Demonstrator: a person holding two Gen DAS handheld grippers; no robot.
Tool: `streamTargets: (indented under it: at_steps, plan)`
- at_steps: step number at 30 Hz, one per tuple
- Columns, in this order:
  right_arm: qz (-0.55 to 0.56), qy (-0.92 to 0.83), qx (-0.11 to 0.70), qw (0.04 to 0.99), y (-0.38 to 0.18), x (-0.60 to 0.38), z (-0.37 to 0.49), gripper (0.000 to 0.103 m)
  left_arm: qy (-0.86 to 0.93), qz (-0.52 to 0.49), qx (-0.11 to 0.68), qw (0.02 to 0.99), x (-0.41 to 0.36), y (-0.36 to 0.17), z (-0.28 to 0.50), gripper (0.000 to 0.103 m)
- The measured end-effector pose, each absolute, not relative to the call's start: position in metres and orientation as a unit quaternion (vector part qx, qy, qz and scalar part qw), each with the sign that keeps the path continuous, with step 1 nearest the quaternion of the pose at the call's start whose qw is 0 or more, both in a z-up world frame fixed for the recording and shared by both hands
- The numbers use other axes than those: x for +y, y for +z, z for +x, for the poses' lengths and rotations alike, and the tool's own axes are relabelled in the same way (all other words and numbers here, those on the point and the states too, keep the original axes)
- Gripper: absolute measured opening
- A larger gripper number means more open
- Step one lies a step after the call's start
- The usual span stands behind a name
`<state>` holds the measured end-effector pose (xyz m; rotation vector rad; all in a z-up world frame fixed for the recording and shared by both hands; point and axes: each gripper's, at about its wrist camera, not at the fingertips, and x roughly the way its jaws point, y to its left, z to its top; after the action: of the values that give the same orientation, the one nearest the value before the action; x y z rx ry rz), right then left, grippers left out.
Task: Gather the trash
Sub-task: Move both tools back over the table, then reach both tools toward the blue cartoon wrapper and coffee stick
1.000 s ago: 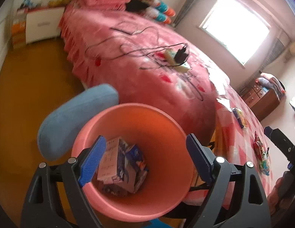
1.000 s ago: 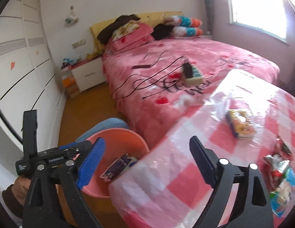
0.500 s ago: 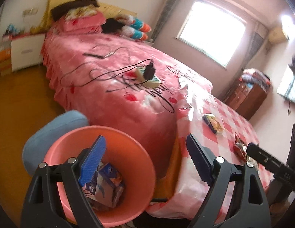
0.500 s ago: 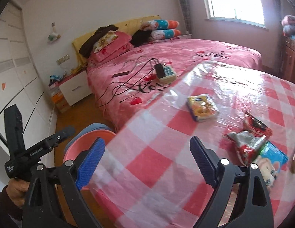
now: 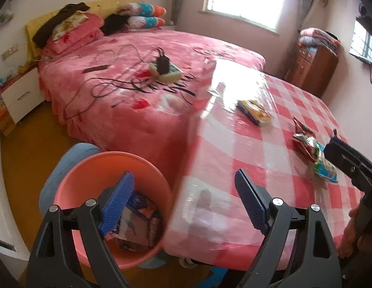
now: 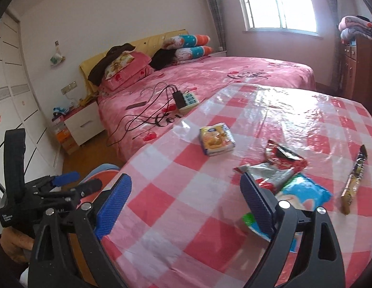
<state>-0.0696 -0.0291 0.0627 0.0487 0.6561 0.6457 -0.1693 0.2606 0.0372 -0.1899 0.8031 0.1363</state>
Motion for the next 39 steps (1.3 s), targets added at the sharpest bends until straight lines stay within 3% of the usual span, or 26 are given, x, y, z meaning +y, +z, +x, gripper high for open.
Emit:
streamTargets:
  at_steps: [39]
  plan:
    - [0.183,0.179,0.333,0.908,0.050,-0.207,-0.009,0.093,-0.081,0.007,0.427,0.901,0.101,0.046,-0.127,0.087]
